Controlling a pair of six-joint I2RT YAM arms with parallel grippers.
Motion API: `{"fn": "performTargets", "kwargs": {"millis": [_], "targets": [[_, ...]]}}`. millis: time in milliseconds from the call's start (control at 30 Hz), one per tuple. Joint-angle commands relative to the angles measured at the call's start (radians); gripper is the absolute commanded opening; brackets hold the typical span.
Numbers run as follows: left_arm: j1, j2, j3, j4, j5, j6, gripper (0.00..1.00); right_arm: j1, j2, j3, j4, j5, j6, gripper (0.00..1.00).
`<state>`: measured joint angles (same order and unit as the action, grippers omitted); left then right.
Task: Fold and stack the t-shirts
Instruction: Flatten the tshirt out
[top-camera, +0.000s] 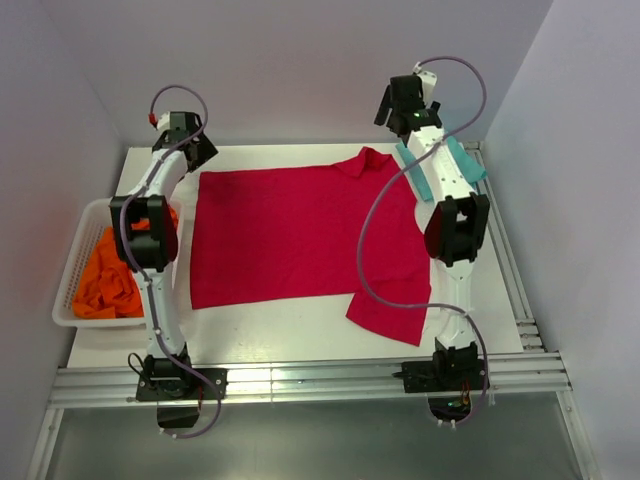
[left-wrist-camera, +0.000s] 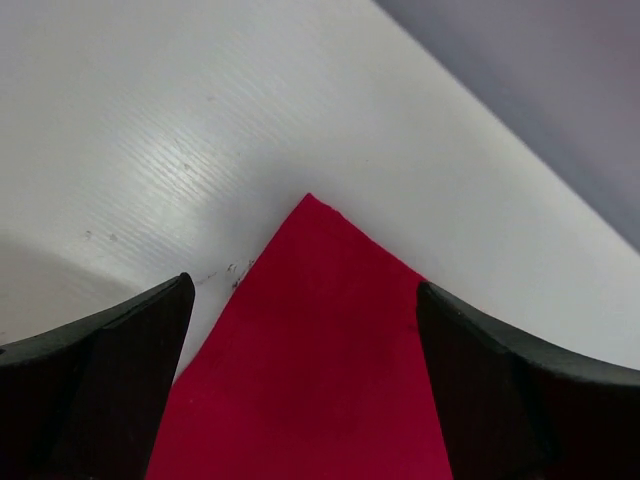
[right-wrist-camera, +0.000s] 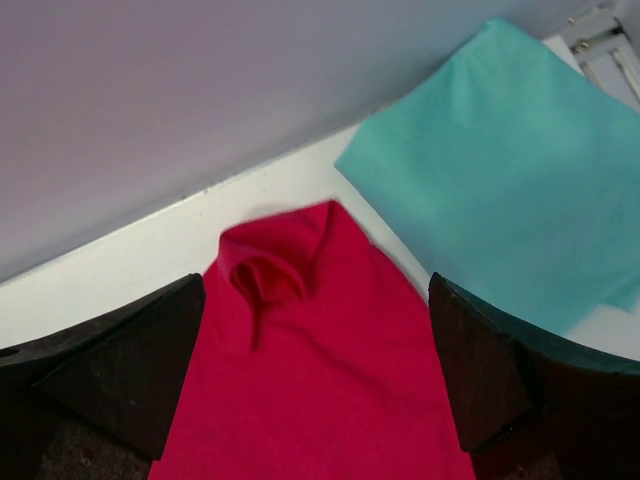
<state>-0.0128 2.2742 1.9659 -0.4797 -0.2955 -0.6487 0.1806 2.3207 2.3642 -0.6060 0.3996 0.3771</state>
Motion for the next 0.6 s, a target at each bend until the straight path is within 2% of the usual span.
{"fn": "performTargets", "kwargs": {"millis": [0, 100, 133, 200, 233, 267, 300, 333, 367, 400, 500, 567], "targets": [[-0.001, -0.189, -0.028, 0.02, -0.042, -0.009, 0.99, 0.007, -0.208, -0.109, 0.0, 0.002, 0.031, 1.0], [-0.009, -0.278, -0.144, -0.002, -0.037, -0.028, 0.97, 0.007, -0.363, -0.352, 0.026, -0.034, 0.068, 0.98], [-0.018, -0.316, -0.18, -0.008, -0.03, -0.031, 0.96, 0.007, -0.4, -0.485, 0.037, -0.054, 0.083, 0.98], [-0.032, -0.35, -0.304, -0.022, -0.024, -0.055, 0.93, 0.002, -0.493, -0.616, 0.067, -0.132, 0.127, 0.86], [-0.045, -0.381, -0.352, -0.017, -0.005, -0.063, 0.91, 0.002, -0.518, -0.726, 0.077, -0.174, 0.143, 0.76], [-0.052, -0.393, -0.396, -0.013, 0.007, -0.072, 0.88, 0.002, -0.546, -0.775, 0.092, -0.215, 0.152, 0.36], [-0.055, -0.406, -0.474, -0.005, 0.019, -0.089, 0.8, 0.002, -0.553, -0.814, 0.091, -0.278, 0.179, 0.16], [-0.059, -0.416, -0.511, 0.006, 0.031, -0.094, 0.73, 0.003, -0.555, -0.87, 0.084, -0.309, 0.192, 0.01], [-0.062, -0.429, -0.544, 0.018, 0.054, -0.095, 0.6, 0.002, -0.549, -0.891, 0.081, -0.339, 0.2, 0.0], [-0.064, -0.43, -0.591, 0.035, 0.064, -0.098, 0.38, 0.002, -0.544, -0.916, 0.089, -0.394, 0.213, 0.0], [-0.076, -0.409, -0.624, 0.038, 0.11, -0.092, 0.04, 0.005, -0.518, -0.987, 0.153, -0.494, 0.217, 0.0], [-0.087, -0.375, -0.616, 0.018, 0.125, -0.094, 0.0, 0.007, -0.47, -0.993, 0.172, -0.547, 0.22, 0.0]]}}
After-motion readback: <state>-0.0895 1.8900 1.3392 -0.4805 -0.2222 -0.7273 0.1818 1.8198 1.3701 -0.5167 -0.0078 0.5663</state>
